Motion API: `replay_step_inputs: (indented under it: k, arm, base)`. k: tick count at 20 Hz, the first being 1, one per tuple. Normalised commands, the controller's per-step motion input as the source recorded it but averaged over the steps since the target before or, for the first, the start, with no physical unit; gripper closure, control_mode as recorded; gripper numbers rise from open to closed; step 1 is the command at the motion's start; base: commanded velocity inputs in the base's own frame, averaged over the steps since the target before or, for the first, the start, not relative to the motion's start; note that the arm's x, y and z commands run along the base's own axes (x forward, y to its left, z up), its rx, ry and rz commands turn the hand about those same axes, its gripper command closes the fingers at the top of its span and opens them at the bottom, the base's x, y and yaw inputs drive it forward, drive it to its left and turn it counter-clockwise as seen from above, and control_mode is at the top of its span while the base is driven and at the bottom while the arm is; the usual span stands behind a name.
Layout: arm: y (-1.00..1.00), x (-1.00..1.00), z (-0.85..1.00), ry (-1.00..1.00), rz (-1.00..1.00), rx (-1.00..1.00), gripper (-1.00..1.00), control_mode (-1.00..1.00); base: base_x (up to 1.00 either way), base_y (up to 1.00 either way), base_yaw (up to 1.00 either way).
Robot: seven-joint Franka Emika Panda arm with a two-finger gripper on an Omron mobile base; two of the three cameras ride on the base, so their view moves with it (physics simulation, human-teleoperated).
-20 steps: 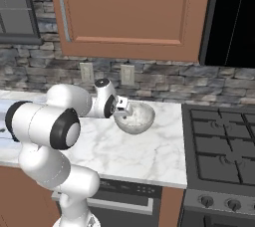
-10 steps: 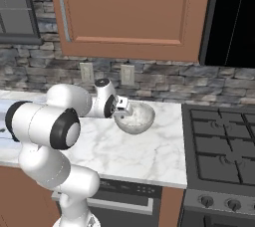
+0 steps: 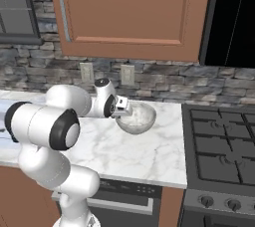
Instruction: Pick the cup and bowl from the counter and place them on the counter next to the sink.
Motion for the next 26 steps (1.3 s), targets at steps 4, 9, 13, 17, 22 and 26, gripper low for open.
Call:
replay_step_inputs:
  k: [4, 9, 13, 17, 22, 26]
  arm:
    - [0.00, -0.39, 0.08, -0.08, 0.00, 0.00, 1.00, -1.00]
    - [0.06, -0.56, 0.25, -0.10, 0.00, 0.00, 1.00, -1.00]
    - [0.17, -0.48, 0.20, -0.06, 0.00, 0.00, 1.00, -1.00]
    - [0.24, -0.28, 0.15, -0.01, 0.00, -0.01, 1.00, -1.00]
    - [0.28, -0.29, 0.23, 0.00, 0.00, 0.00, 1.00, -1.00]
    - [0.25, -0.33, 0.38, 0.00, 0.00, 0.00, 1.00, -1.00]
  base:
    - [0.00, 0.00, 0.00]
    - [0.00, 0.00, 0.00]
    - [0.00, 0.00, 0.00]
    - [0.00, 0.00, 0.00]
    - [0.00, 0.00, 0.00]
    - [0.00, 0.00, 0.00]
